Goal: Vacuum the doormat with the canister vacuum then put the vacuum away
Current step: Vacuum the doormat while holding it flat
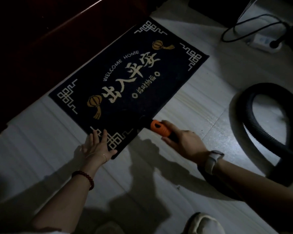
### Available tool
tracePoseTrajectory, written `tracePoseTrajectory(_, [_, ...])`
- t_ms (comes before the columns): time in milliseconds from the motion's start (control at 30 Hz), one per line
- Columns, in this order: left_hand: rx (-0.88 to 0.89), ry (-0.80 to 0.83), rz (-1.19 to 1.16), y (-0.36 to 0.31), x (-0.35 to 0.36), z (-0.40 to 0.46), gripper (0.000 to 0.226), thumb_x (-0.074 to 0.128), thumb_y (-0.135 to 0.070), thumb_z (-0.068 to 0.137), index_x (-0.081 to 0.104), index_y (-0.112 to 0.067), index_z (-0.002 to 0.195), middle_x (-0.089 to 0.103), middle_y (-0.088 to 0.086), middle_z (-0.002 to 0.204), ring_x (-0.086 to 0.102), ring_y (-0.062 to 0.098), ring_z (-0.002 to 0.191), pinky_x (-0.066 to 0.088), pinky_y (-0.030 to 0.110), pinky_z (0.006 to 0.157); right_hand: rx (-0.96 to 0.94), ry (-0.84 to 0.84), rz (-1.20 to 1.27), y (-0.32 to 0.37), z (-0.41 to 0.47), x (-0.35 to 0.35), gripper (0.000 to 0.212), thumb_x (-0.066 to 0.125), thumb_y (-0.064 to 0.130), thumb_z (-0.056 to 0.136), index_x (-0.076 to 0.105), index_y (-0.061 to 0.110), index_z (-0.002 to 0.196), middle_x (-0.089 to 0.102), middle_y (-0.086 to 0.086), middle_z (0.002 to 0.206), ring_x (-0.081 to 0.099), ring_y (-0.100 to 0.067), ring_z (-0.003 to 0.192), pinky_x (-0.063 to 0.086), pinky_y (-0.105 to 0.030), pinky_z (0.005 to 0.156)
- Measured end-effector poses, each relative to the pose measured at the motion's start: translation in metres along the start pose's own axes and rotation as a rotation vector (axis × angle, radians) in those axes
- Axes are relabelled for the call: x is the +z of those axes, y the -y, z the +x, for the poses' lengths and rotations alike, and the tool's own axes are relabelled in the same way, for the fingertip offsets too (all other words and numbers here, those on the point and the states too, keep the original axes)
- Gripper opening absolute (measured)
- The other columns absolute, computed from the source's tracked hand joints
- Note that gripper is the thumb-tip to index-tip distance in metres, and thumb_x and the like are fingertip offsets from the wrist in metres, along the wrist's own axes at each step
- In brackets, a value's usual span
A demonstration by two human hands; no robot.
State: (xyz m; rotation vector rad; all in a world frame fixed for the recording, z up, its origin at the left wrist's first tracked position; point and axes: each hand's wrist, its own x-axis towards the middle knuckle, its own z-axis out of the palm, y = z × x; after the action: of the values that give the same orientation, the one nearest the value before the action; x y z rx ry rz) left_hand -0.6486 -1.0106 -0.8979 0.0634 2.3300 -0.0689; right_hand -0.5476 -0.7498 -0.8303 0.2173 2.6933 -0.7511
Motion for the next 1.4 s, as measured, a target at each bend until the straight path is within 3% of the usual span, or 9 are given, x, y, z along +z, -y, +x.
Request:
tracePoseTrajectory(367, [-0.098,0.075,0.071,-0.030,-0.024,-0.009,0.093,0.051,-0.048,0.088,-0.010,-0.012,0.147,-0.018,0.018,0.153,-0.015,0.033,0.142,0.001,0.052,0.114,0.373,-0.396,0.191,-0.078,0.044,-0.059,0.054,0.048,0.044,0.090,0.028,0.032,0.139,0.064,-0.021,0.110,0.062,-0.041,0.081,0.053,-0.045,0.073])
tracePoseTrajectory(467, [-0.017,-0.035,-0.035,-0.064,-0.031,0.001,0.085,0.047,-0.048,0.089,-0.004,-0.014,0.148,-0.018,0.015,0.153,-0.015,0.035,0.141,0.001,0.055,0.114,0.301,-0.343,0.204,-0.058,0.033,-0.040,0.056,0.049,0.040,0.091,0.025,0.031,0.141,0.062,-0.018,0.111,0.060,-0.038,0.092,0.045,-0.035,0.074])
tracePoseTrajectory(667, [0.211,-0.052,-0.142,-0.138,-0.033,0.023,0.071,0.042,-0.039,0.095,-0.010,-0.041,0.143,-0.033,0.001,0.150,-0.026,0.033,0.138,0.005,0.066,0.109,0.161,-0.122,0.149,-0.053,0.013,-0.034,0.058,0.045,0.043,0.092,0.016,0.038,0.142,0.062,-0.006,0.105,0.057,-0.019,0.075,0.044,-0.026,0.068])
tracePoseTrajectory(800, [0.137,-0.039,-0.093,-0.148,-0.031,0.035,0.072,0.045,-0.038,0.095,-0.008,-0.047,0.142,-0.033,0.002,0.149,-0.026,0.037,0.137,0.008,0.068,0.107,0.261,-0.281,0.112,-0.106,0.039,-0.069,0.055,0.049,0.044,0.090,0.027,0.036,0.140,0.063,-0.016,0.114,0.061,-0.037,0.095,0.046,-0.035,0.078])
tracePoseTrajectory(933, [0.120,-0.040,-0.088,-0.148,-0.037,0.037,0.059,0.034,-0.048,0.095,-0.002,-0.050,0.141,-0.024,-0.001,0.153,-0.018,0.036,0.139,0.014,0.066,0.105,0.410,-0.437,0.179,-0.150,0.076,-0.102,0.055,0.050,0.046,0.089,0.032,0.031,0.139,0.065,-0.022,0.107,0.063,-0.045,0.082,0.053,-0.048,0.073])
tracePoseTrajectory(1033, [0.101,-0.078,-0.041,-0.148,-0.040,0.038,0.050,0.025,-0.045,0.098,0.000,-0.051,0.141,-0.015,0.000,0.154,-0.007,0.036,0.139,0.020,0.065,0.105,0.426,-0.471,0.220,-0.140,0.079,-0.104,0.056,0.049,0.042,0.091,0.026,0.030,0.141,0.063,-0.020,0.109,0.061,-0.041,0.088,0.050,-0.041,0.074])
tracePoseTrajectory(1200, [0.082,-0.117,0.038,-0.147,-0.035,0.037,0.052,0.024,-0.046,0.097,-0.005,-0.052,0.140,-0.013,0.002,0.154,-0.001,0.035,0.138,0.026,0.062,0.104,0.163,-0.121,0.123,-0.077,0.035,-0.061,0.061,0.046,0.042,0.092,0.014,0.037,0.143,0.064,-0.010,0.103,0.063,-0.027,0.087,0.050,-0.037,0.076])
tracePoseTrajectory(1300, [0.076,-0.119,0.063,-0.147,-0.035,0.037,0.052,0.022,-0.048,0.097,-0.007,-0.051,0.140,-0.012,0.001,0.154,0.000,0.035,0.139,0.028,0.060,0.104,0.248,-0.256,0.121,-0.119,0.063,-0.084,0.057,0.047,0.044,0.091,0.023,0.036,0.142,0.064,-0.013,0.098,0.061,-0.032,0.081,0.047,-0.032,0.072])
tracePoseTrajectory(1400, [0.080,-0.148,0.119,-0.146,-0.033,0.035,0.053,0.021,-0.050,0.096,-0.009,-0.049,0.140,-0.010,0.003,0.155,0.003,0.035,0.139,0.028,0.058,0.104,0.452,-0.445,0.214,-0.161,0.096,-0.121,0.056,0.050,0.047,0.089,0.030,0.032,0.139,0.063,-0.017,0.116,0.063,-0.042,0.086,0.053,-0.045,0.077])
